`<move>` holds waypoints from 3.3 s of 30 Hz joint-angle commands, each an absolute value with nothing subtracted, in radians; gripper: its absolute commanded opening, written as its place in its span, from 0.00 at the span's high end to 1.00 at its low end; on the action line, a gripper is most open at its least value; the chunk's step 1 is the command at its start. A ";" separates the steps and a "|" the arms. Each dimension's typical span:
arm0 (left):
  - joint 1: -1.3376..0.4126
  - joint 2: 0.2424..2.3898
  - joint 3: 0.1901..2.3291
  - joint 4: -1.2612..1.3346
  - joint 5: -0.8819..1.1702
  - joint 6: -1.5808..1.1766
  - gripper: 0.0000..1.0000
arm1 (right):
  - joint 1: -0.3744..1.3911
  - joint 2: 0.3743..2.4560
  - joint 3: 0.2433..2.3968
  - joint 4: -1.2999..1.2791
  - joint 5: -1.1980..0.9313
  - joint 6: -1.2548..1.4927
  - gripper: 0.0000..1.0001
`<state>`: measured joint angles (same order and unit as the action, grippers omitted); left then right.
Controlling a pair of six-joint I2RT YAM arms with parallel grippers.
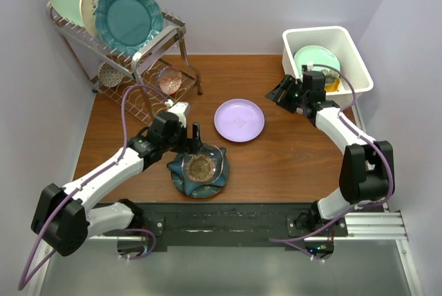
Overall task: Place the plates into the plastic bin on the countertop
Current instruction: Pick up the plate at the center of the board.
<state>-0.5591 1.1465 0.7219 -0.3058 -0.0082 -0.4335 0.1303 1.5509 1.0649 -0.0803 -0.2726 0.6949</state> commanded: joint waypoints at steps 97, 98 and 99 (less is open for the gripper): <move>-0.580 0.798 0.795 -0.540 -0.066 -0.407 0.05 | 0.275 1.306 0.862 -0.029 -0.218 0.692 0.98; -0.580 0.784 0.776 -0.513 -0.045 -0.403 0.05 | 0.275 1.287 0.855 -0.035 -0.216 0.684 0.99; -0.580 0.772 0.769 -0.506 -0.046 -0.402 0.04 | 0.275 1.267 0.845 -0.052 -0.215 0.681 0.99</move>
<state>-0.5728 0.8391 0.7963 -0.5266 -0.0399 -0.4229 0.2695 1.3518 0.8814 -0.0025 -0.2249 0.7105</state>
